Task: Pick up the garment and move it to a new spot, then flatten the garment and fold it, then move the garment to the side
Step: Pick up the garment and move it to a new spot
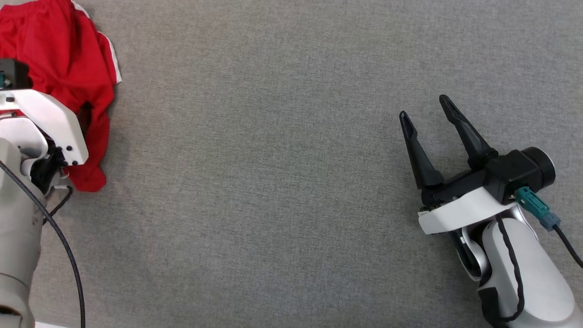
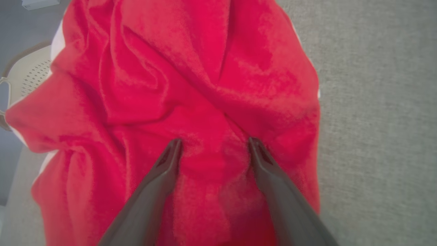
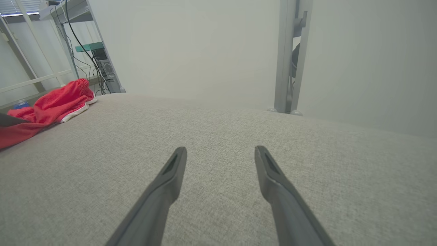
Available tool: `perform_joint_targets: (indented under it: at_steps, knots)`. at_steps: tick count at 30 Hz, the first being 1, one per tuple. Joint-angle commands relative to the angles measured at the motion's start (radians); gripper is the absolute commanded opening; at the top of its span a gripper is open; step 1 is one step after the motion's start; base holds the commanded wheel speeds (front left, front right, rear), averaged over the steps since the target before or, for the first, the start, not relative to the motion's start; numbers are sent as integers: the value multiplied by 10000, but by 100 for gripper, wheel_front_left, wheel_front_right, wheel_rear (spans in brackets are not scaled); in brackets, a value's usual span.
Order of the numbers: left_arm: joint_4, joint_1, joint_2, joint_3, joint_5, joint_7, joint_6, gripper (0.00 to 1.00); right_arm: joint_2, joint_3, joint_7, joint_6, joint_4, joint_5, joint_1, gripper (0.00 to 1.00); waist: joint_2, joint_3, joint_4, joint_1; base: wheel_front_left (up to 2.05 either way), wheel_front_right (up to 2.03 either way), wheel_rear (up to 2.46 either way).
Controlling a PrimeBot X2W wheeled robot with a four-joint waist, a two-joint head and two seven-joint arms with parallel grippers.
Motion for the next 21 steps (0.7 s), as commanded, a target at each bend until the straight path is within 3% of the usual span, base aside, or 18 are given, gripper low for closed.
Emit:
perform_joint_targets:
  at_steps: [1, 5, 6, 7, 13, 21]
  knots:
    - [218, -137, 66, -84, -112, 155, -6, 100, 8, -59, -48, 2, -61, 62, -89, 100, 0, 79, -102, 0, 0, 0, 0]
    - [504, -183, 96, -150, -205, 284, -7, 100, 32, -75, -48, 2, -69, 69, -84, 100, 0, 88, -168, 0, 0, 0, 0]
    - [578, -172, 80, -180, -249, 333, -5, 92, 35, -74, -48, 2, -61, 75, -76, 100, 0, 78, -181, 0, 0, 0, 0]
    - [608, -160, 43, -231, -263, 365, -5, 2, 37, -78, -48, 2, -45, 80, -67, 100, 0, 61, -188, 0, 0, 0, 0]
    - [325, -7, 136, -521, -575, -237, -5, 0, 61, -188, -48, 2, 59, 31, 29, 100, 0, -225, -110, 0, 0, 0, 0]
    - [116, 33, 142, -836, -94, -3298, 135, 0, 196, -172, -48, 2, 264, 79, 273, 100, 0, -1316, -72, 0, 0, 0, 0]
